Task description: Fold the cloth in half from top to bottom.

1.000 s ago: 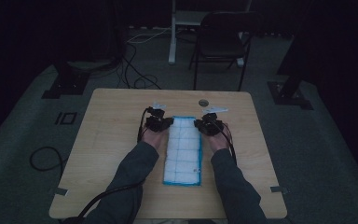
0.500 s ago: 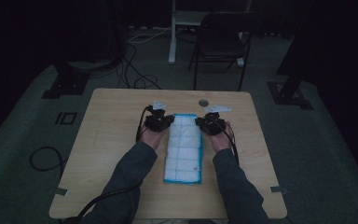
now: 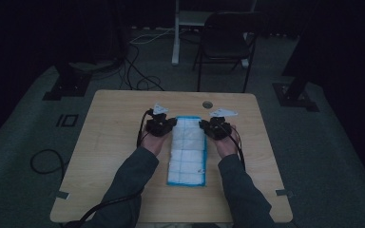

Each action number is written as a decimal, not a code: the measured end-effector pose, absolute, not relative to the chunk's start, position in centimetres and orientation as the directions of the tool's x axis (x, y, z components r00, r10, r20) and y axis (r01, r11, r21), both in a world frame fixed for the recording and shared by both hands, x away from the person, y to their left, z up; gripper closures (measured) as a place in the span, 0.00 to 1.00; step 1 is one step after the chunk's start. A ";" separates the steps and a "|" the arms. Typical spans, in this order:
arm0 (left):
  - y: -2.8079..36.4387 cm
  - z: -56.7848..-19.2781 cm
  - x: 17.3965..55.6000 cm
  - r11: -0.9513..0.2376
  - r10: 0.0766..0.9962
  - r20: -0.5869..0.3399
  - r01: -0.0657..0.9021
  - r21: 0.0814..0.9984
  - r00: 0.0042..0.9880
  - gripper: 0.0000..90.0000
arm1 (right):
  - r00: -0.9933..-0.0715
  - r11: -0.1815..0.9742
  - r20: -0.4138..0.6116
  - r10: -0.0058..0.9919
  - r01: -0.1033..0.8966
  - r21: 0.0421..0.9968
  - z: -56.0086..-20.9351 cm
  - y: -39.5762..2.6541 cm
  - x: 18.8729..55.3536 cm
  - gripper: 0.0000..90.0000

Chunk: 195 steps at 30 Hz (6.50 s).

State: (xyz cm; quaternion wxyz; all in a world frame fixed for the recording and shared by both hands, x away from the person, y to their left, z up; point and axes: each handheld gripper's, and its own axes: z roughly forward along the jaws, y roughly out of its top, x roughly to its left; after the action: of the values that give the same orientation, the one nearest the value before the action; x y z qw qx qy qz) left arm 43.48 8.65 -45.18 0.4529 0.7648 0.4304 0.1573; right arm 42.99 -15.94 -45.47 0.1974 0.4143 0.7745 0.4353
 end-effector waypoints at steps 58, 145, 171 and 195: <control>9.9 -47.1 36.4 -0.173 0.768 -0.186 0.478 0.861 0.613 0.96 | -0.626 0.251 0.084 0.775 0.427 0.869 -47.8 -16.5 35.3 0.92; 10.8 -53.3 31.2 -0.234 0.725 -0.257 0.579 0.781 0.639 0.86 | -0.620 0.278 0.109 0.777 0.494 0.824 -53.3 -16.8 29.8 0.70; 10.4 -54.1 28.1 -0.299 0.720 -0.195 0.551 0.779 0.666 0.83 | -0.600 0.220 0.129 0.790 0.473 0.853 -52.2 -18.5 29.0 0.66; 13.3 -53.3 28.8 -0.276 0.774 -0.137 0.524 0.806 0.618 0.79 | -0.430 0.117 0.145 0.891 0.527 0.842 -52.8 -24.7 31.0 0.65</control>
State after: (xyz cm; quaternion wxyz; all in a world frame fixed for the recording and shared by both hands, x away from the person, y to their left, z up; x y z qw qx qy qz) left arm 28.82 13.33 -53.32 0.4375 0.7859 0.4130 0.1427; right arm 30.96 -24.70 -52.83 0.2048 0.4931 0.7188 0.4451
